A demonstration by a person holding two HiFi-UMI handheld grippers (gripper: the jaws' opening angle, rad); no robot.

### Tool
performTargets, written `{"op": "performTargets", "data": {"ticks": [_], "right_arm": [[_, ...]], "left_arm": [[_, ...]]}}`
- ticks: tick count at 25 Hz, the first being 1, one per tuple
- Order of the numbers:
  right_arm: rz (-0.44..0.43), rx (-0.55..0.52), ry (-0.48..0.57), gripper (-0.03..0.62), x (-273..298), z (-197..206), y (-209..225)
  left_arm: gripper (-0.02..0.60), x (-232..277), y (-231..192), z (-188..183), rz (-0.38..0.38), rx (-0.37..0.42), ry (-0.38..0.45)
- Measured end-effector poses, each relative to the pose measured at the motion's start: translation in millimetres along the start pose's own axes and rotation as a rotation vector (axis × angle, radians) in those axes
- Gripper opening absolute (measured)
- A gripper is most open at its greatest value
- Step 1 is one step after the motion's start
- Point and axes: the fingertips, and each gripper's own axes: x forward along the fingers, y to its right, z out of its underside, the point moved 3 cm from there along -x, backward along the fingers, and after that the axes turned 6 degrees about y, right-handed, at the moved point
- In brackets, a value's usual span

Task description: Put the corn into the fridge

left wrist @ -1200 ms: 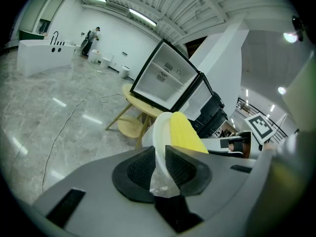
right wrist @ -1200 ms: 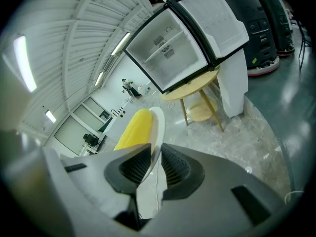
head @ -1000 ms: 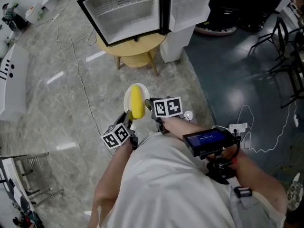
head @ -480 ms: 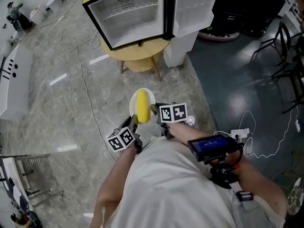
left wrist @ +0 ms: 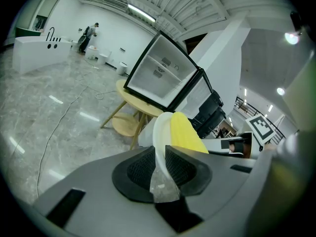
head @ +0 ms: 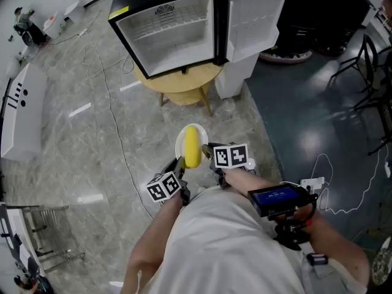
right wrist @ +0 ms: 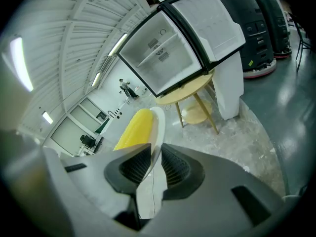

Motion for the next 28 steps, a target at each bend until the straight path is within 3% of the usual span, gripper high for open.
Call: {"op": "performTargets", "data": {"ticks": [13, 28], "right_arm": [[0.004, 0.033, 0.011, 0.071, 17.3, -53.7, 37.2], [-0.056, 0.001, -0.054, 0.071, 58.7, -103.2, 59.9]], "left_arm": [[0.066, 59.5, 17.0, -29.3, 0.003, 0.015, -0.025], [0.066, 111.2, 12.6, -61.9, -0.075, 0.004, -0.022]]}}
